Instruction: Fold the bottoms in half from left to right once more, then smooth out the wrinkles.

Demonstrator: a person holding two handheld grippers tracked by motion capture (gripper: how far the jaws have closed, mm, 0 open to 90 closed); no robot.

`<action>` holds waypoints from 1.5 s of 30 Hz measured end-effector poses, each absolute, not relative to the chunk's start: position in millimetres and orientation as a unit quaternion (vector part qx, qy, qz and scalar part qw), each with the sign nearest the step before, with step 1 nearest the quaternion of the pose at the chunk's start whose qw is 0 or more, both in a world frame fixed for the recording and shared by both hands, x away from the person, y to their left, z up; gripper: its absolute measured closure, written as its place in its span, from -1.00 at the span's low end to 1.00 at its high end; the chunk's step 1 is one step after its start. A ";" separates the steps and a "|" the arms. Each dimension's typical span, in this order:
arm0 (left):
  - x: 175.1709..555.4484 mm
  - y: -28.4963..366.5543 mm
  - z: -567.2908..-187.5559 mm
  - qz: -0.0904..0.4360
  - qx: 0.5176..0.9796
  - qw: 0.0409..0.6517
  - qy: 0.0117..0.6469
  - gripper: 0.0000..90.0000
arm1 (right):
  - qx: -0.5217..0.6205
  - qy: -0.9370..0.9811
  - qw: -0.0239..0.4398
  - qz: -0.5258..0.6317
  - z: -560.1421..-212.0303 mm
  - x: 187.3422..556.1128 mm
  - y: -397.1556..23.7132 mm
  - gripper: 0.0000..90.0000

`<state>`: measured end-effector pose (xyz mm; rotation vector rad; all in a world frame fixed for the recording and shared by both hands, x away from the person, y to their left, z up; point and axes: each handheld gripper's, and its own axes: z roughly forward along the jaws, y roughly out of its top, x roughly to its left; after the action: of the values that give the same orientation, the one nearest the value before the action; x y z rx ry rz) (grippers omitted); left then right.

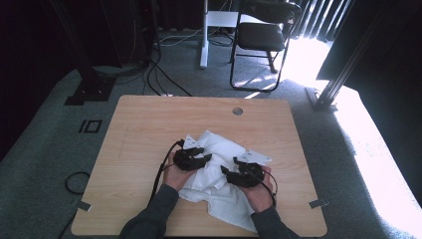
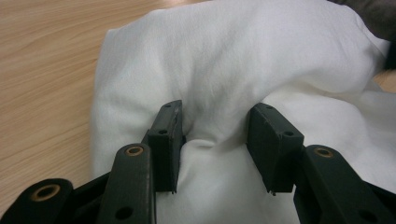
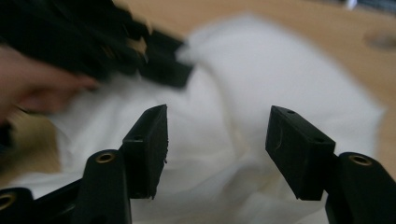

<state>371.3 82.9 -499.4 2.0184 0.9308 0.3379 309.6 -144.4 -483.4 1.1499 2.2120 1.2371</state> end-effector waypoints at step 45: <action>354.6 68.2 -486.2 0.194 0.772 0.479 0.369 0.05 | 0.463 0.743 0.183 0.448 -486.9 392.0 -178.3 -0.28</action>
<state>354.6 68.2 -486.2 1.8851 0.9007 0.4730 392.0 -178.3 -486.9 1.3052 2.0946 1.2637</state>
